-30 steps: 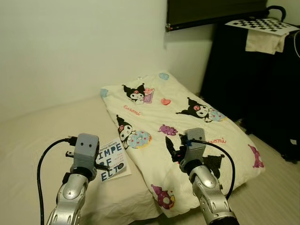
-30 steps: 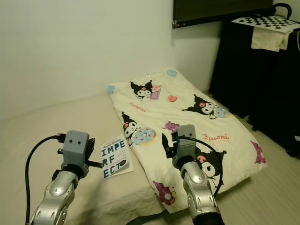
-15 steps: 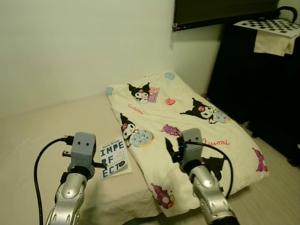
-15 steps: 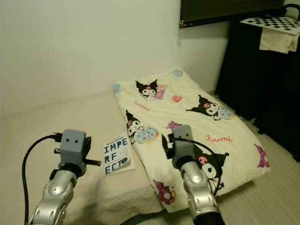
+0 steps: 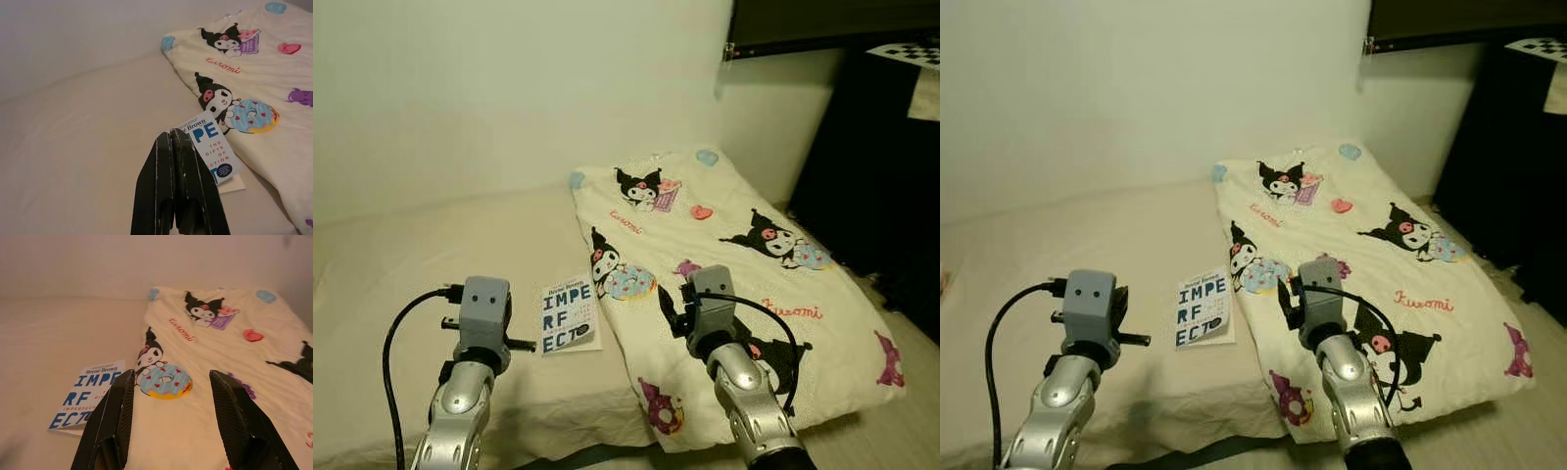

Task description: Clean up the room

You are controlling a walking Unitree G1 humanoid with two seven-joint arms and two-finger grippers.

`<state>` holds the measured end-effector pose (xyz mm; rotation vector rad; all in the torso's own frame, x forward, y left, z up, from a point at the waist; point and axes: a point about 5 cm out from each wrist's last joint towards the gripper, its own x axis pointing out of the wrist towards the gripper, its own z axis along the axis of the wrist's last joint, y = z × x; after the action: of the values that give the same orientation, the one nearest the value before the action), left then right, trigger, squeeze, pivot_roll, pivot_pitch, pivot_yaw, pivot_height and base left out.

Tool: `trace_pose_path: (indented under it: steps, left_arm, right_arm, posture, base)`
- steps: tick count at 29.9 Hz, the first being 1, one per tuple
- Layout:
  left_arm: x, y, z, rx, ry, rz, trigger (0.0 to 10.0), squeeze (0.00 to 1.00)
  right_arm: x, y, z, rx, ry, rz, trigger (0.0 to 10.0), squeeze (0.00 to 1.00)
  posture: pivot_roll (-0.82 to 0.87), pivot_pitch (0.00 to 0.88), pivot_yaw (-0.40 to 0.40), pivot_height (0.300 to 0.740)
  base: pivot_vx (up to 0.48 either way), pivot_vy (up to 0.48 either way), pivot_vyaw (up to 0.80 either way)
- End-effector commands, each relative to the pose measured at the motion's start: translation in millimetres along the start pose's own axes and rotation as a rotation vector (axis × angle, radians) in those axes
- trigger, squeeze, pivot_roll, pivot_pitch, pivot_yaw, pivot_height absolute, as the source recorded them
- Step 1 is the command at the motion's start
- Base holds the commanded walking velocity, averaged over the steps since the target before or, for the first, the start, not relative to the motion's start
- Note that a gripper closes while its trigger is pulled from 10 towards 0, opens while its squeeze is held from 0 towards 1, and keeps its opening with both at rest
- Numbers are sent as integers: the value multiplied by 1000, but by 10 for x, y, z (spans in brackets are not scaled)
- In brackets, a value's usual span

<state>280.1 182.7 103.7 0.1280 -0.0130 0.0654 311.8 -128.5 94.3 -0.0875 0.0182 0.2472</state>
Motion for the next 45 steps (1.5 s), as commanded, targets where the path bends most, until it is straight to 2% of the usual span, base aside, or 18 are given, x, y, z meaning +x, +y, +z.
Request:
trace_pose_path:
  steps: [1, 8, 15, 16, 20, 28, 38, 45]
  left_arm:
    - [-19, 29, -43, -7, 22, 11, 10000, 0]
    - [-7, -25, -11, 46, 3, -25, 10000, 0]
    - [0, -30, -15, 7, 5, -14, 10000, 0]
    - [7, -16, -18, -15, 10, 2, 10000, 0]
    - [16, 3, -19, 5, 19, 11, 10000, 0]
    - [30, 8, -26, 11, 24, -1, 10000, 0]
    - [32, -27, 35, -16, -26, -40, 10000, 0]
    - [26, -31, 51, -12, -30, -43, 10000, 0]
  right_arm:
    - [-21, 28, -59, 12, 21, 4, 10000, 0]
    - [-28, 59, -62, -49, 22, 34, 10000, 0]
    - [-22, 46, -40, -48, 10, 22, 10000, 0]
    - [-20, 16, -39, -26, 11, -2, 10000, 0]
    - [-17, 3, -54, 2, 25, -7, 10000, 0]
    - [-27, 27, -62, 3, 26, 1, 10000, 0]
    - [-32, 20, -68, 12, 28, -7, 10000, 0]
    - [-42, 16, -74, 18, 30, -9, 10000, 0]
  posture:
    - [-47, 87, 13, 740]
    - [-52, 78, 16, 740]
    - [-52, 78, 16, 740]
    - [-52, 78, 16, 740]
    - [-52, 79, 13, 740]
    - [-52, 85, 14, 740]
    - [-52, 85, 14, 740]
    - [-55, 90, 17, 740]
  base:
    - [0, 0, 0]
    - [0, -206, 343]
    - [0, -343, 770]
    - [0, 0, 0]
    - [0, 0, 0]
    - [0, 0, 0]
    - [0, 0, 0]
    - [298, 0, 0]
